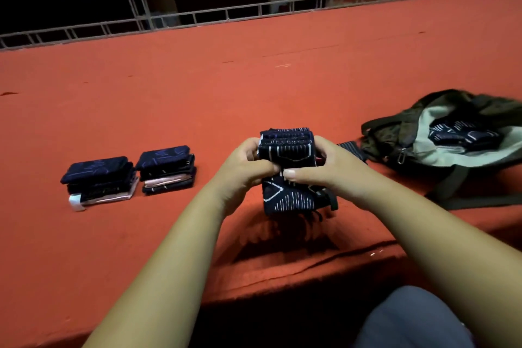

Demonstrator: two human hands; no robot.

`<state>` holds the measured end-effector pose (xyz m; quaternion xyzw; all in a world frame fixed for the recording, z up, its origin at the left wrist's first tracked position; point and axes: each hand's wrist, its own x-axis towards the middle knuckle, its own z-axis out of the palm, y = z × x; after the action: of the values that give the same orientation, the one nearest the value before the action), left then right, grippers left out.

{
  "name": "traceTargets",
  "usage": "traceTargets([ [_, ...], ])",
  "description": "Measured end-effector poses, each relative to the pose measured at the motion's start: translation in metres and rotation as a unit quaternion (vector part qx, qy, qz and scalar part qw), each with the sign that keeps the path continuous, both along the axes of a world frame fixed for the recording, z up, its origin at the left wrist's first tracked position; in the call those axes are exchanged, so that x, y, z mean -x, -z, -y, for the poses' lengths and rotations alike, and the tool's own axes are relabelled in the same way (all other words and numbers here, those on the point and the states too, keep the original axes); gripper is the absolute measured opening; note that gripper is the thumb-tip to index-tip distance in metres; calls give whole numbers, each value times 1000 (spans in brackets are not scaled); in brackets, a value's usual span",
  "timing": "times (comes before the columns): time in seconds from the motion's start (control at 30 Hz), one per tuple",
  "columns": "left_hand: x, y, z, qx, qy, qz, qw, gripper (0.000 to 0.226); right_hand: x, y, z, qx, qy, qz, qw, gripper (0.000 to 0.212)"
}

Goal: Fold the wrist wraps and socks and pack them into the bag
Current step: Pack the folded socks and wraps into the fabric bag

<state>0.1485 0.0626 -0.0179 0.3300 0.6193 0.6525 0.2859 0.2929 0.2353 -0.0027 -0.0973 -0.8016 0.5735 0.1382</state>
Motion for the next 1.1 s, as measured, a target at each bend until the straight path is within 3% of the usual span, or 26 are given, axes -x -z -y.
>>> traceTargets([
  [0.13,-12,-5,-37,-16,14,12,1000,78,-23,-2,-23,51,8,5,999,57],
  [0.37,-43,-7,-108,-1,49,23,999,61,-64,1,-74,81,46,-12,996,67],
  [0.5,-62,-12,-154,21,79,16,997,70,-85,6,-112,83,111,-42,989,63],
  [0.67,-89,-20,-208,53,108,-30,992,49,-118,7,-161,110,159,-67,979,51],
  [0.77,-94,-29,-244,55,107,-30,992,66,-135,5,-192,148,193,-90,966,39],
  [0.87,-88,-29,-285,121,8,-117,986,62,-147,3,-226,192,244,-119,943,26],
  [0.93,-87,-26,-308,189,-44,-197,961,58,-154,3,-251,231,270,-144,924,32],
  [1.0,-90,-24,-326,253,-36,-219,942,74,-159,0,-270,266,284,-153,908,52],
  [1.1,-101,-24,-341,316,13,-280,906,48,-161,-4,-291,306,275,-172,895,38],
])
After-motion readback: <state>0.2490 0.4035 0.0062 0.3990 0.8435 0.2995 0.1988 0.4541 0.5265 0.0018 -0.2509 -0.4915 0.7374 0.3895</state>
